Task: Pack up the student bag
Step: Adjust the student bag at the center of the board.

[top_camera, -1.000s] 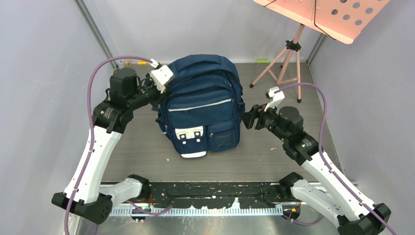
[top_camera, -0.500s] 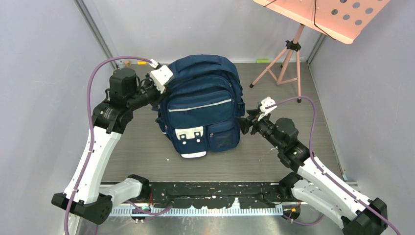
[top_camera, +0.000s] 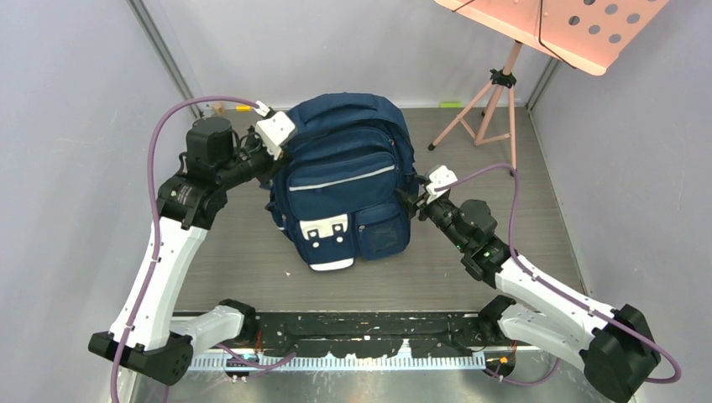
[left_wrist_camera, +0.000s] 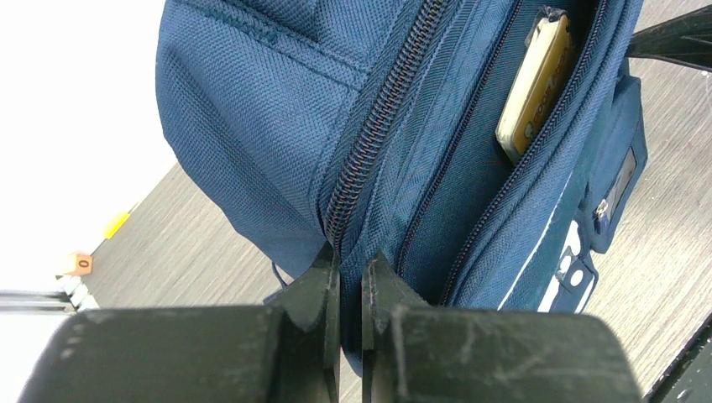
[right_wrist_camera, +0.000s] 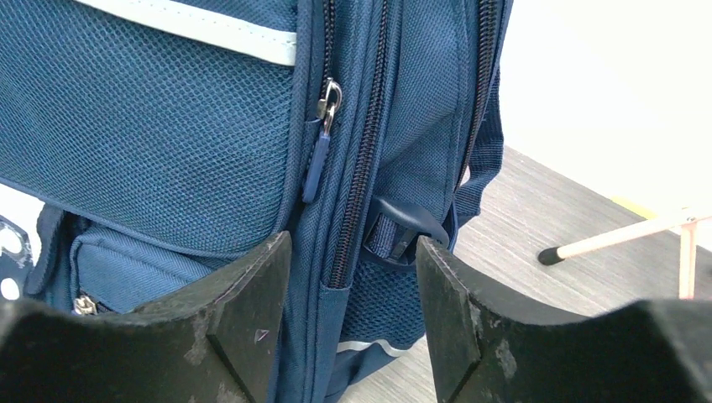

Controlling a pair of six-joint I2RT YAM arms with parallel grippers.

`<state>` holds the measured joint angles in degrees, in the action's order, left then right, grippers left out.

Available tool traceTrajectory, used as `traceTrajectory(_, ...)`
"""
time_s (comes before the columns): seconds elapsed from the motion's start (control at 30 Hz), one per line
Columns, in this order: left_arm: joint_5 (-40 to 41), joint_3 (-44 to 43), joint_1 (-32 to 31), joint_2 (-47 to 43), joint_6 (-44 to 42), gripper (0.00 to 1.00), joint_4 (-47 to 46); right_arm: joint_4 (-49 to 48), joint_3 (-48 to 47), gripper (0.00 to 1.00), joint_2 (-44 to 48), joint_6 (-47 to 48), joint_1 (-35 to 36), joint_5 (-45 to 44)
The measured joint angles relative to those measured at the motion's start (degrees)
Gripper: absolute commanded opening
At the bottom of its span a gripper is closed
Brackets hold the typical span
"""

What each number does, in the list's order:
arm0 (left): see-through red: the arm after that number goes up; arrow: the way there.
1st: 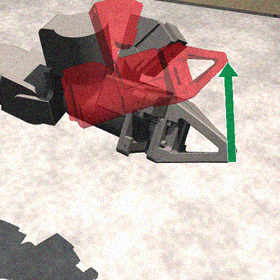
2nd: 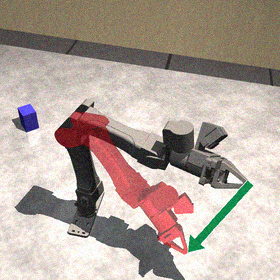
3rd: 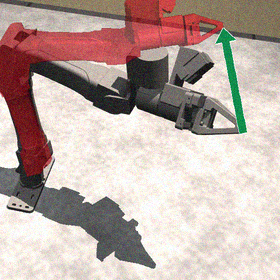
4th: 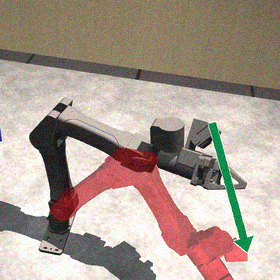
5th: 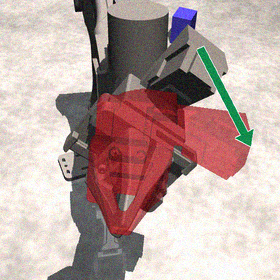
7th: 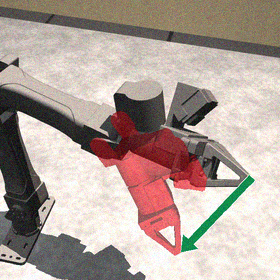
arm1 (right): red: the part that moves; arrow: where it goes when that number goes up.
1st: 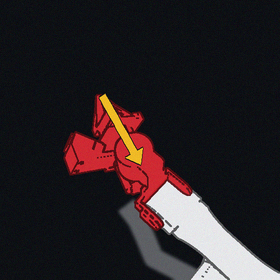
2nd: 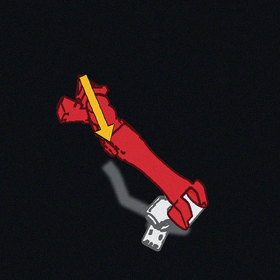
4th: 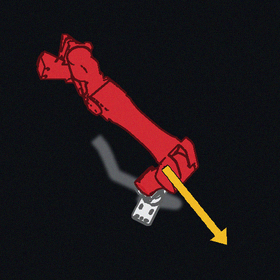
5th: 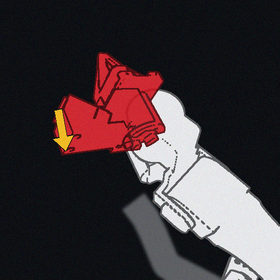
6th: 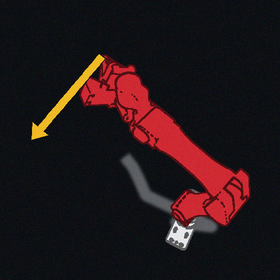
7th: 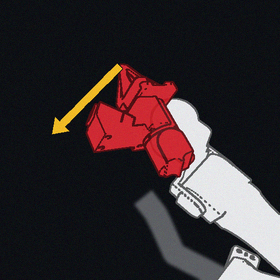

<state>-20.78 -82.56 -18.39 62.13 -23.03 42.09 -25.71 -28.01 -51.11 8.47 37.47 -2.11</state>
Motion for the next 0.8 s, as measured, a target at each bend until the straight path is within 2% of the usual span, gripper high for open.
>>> traceTrajectory(0.37,1.0,0.0,0.4,-0.3,0.0,0.00,0.2,-8.6,-0.2,0.52,-6.7,7.4,1.4,-2.0)
traceTrajectory(0.63,1.4,0.0,0.4,-0.5,0.0,0.00,0.3,-9.5,-1.7,0.45,-8.5,9.5,1.5,-3.5)
traceTrajectory(0.8,1.3,0.0,0.4,-0.6,0.0,0.00,0.4,-8.7,-2.0,0.46,-8.5,9.7,1.9,-5.7)
